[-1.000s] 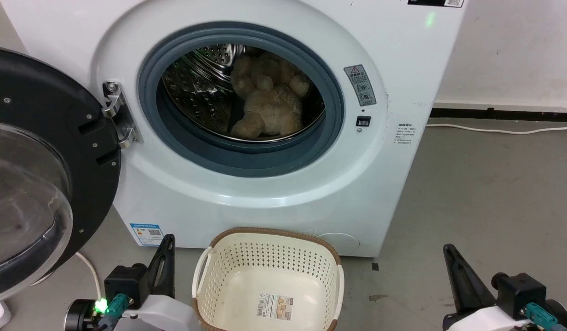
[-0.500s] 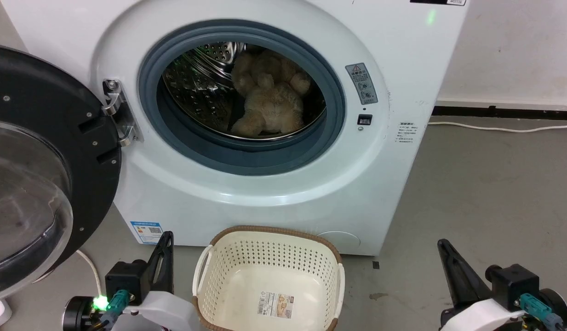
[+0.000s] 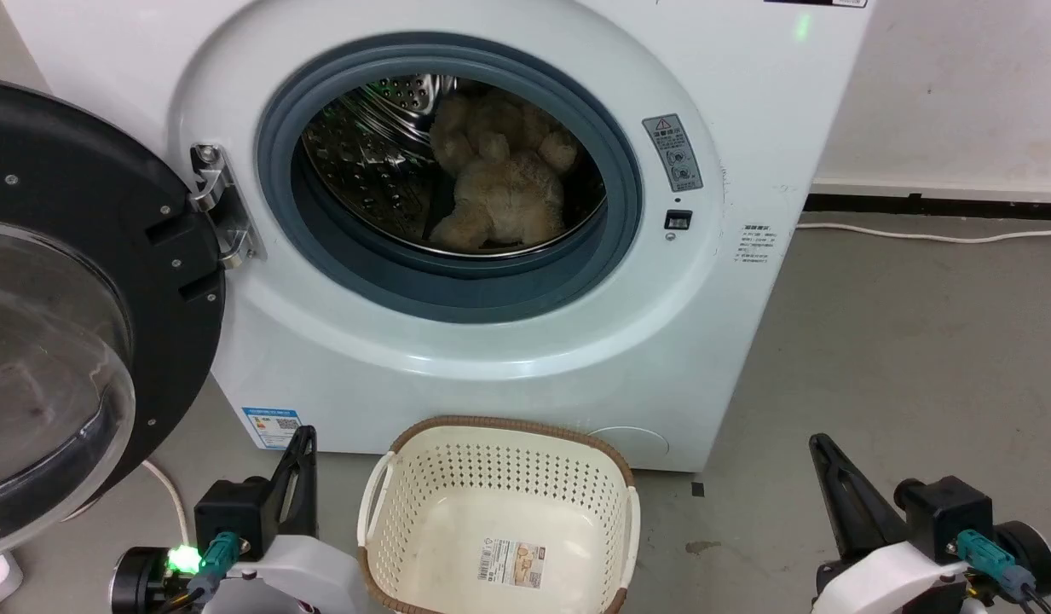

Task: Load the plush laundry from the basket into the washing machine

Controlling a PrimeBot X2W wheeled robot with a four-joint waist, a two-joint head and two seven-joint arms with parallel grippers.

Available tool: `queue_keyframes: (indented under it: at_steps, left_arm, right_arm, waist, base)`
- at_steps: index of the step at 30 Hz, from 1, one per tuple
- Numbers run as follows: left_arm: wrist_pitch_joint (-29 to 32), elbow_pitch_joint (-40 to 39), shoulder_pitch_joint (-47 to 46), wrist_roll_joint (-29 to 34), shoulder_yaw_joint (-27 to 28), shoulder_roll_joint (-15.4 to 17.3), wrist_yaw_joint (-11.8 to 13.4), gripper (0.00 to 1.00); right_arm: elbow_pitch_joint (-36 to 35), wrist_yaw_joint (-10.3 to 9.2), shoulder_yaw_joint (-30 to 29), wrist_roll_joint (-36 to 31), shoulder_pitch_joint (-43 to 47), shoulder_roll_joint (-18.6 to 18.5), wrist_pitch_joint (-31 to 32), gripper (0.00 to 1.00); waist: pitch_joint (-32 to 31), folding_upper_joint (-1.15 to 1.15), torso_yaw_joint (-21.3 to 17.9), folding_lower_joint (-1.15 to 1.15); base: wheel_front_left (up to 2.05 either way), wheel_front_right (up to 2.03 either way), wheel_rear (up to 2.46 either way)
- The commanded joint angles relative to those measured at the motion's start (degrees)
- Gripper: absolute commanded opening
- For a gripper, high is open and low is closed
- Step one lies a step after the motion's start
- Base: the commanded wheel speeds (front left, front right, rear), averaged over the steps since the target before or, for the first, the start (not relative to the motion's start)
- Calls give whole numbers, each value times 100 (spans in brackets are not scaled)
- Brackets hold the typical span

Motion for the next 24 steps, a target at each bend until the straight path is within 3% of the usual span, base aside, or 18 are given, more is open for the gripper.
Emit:
queue_keyframes:
  at_steps: [1,24]
  left_arm:
    - [18,-43,-26,77,38,-40,-28,0]
    - [102,-93,-28,239,149,-140,-83,0]
  right_arm:
    - [-39,-4,-16,-49,-96,-1,16,0]
    - [-59,-4,-24,-132,-151,-1,106,0]
  waist:
    - [1,0,1,0]
    - [17,0,7,0]
  base:
    - [0,0,0]
    - [0,0,0]
